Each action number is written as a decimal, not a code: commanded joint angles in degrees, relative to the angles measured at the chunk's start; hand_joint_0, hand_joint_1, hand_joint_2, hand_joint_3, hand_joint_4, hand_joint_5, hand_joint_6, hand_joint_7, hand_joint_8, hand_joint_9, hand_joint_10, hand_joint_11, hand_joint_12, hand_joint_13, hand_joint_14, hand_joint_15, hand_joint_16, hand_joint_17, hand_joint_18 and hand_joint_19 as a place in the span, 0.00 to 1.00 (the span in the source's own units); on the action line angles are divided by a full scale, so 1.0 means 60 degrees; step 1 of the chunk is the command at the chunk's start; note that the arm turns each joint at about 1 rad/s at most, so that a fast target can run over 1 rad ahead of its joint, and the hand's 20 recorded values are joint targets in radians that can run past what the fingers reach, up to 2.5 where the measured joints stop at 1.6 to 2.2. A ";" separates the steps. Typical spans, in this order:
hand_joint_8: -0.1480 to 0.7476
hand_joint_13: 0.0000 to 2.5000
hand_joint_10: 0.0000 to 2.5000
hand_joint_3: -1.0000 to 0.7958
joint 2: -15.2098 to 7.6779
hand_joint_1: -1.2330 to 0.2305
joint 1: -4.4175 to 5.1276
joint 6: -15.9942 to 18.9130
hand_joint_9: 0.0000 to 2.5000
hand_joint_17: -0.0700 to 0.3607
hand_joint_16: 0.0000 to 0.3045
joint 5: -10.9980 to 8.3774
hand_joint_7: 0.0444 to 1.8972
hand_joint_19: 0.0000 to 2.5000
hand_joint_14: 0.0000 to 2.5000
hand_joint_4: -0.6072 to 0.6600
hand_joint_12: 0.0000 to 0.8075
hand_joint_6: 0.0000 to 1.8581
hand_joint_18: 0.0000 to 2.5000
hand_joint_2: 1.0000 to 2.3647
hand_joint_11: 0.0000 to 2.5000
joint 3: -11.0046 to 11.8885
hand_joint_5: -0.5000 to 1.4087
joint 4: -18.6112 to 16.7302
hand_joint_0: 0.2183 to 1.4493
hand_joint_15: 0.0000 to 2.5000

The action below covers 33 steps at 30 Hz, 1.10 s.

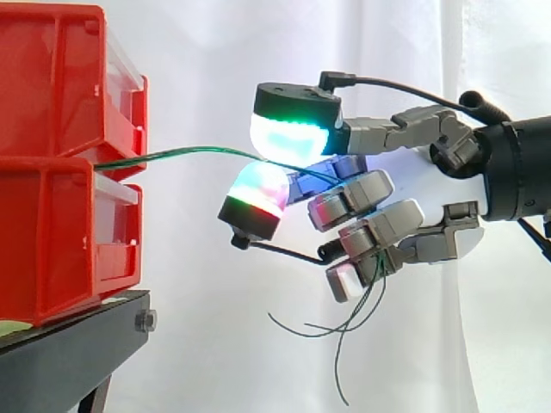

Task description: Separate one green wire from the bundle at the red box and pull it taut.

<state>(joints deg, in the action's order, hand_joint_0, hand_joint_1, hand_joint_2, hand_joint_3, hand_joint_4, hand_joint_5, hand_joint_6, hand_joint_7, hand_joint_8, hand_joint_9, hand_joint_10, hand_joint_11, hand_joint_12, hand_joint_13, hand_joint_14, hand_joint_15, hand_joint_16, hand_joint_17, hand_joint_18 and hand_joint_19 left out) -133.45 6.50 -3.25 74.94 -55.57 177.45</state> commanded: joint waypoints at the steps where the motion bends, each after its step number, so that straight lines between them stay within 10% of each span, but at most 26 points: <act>1: 0.48 0.59 0.33 0.37 -0.0010 0.36 0.0015 0.0000 0.42 0.47 0.19 -0.0039 0.50 0.27 0.02 0.61 0.42 0.47 0.40 0.01 0.64 0.0018 0.14 0.0014 0.31 0.67; 16: 0.49 0.58 0.34 0.47 -0.0010 0.33 -0.0029 0.0249 0.41 0.48 0.20 -0.0039 0.49 0.26 0.04 0.61 0.44 0.47 0.40 0.01 0.62 0.0018 0.14 0.0175 0.33 0.66; 33: 0.48 0.57 0.32 0.31 -0.0010 0.28 0.0044 0.0381 0.39 0.47 0.19 -0.0039 0.49 0.25 0.00 0.61 0.42 0.47 0.37 0.00 0.63 0.0018 0.14 0.0175 0.31 0.67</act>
<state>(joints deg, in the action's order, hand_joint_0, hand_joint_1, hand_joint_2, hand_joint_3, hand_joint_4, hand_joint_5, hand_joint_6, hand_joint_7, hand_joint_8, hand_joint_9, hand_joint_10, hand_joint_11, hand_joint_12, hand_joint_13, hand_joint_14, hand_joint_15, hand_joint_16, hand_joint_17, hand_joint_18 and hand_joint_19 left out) -133.49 6.68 -0.91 74.71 -55.46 178.54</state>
